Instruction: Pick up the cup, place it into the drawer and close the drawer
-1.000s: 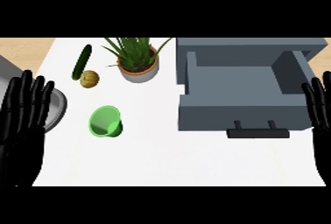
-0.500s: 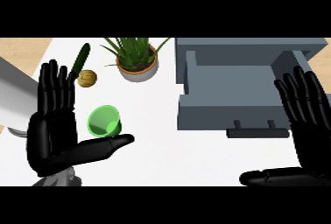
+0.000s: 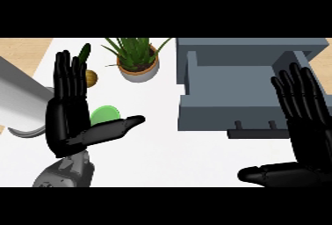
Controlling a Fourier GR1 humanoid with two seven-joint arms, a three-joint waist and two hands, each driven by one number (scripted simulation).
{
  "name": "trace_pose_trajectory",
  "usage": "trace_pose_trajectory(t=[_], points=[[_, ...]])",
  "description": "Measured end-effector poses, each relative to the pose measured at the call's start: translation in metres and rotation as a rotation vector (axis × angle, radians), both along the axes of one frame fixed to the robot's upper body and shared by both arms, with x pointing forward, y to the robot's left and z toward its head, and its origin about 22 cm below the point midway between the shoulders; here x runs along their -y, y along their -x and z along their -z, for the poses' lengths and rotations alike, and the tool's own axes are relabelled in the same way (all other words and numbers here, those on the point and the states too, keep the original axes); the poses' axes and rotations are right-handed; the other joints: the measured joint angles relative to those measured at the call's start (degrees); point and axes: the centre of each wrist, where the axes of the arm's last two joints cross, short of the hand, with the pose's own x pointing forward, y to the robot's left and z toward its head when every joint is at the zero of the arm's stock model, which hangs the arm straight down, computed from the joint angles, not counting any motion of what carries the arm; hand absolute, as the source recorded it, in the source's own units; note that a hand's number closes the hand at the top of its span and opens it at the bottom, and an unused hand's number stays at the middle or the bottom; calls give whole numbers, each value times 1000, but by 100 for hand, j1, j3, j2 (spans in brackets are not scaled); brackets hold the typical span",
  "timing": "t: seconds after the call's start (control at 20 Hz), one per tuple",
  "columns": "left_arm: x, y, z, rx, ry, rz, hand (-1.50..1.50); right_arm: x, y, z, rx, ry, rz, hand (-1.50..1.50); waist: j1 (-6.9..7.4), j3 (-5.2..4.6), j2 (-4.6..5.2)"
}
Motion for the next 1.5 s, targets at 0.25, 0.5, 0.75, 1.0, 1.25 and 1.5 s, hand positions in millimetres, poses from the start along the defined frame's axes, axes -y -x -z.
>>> trace_pose_trajectory(t=[0.25,0.5,0.75,1.0,1.25,1.5], points=[[5,-6,4,-14,9,-12,-150,-4,-2,1,-3,4,-2,-150,2,-1,-1],[8,-7,17,-37,10,-28,-150,-3,-5,-1,6,6,-8,-150,4,0,-1],[3,-1,31,-74,22,-55,-150,1,-5,-3,9,5,3,-150,8,-1,-2],[-4,0,45,-121,29,-80,-150,2,-1,-5,13,2,2,-150,7,0,-1],[-17,9,69,-169,28,-116,-150,1,-3,-1,13,7,6,-150,14,-1,-1],[-31,13,92,-200,25,-155,-150,1,-5,-8,13,7,3,-150,14,0,0]])
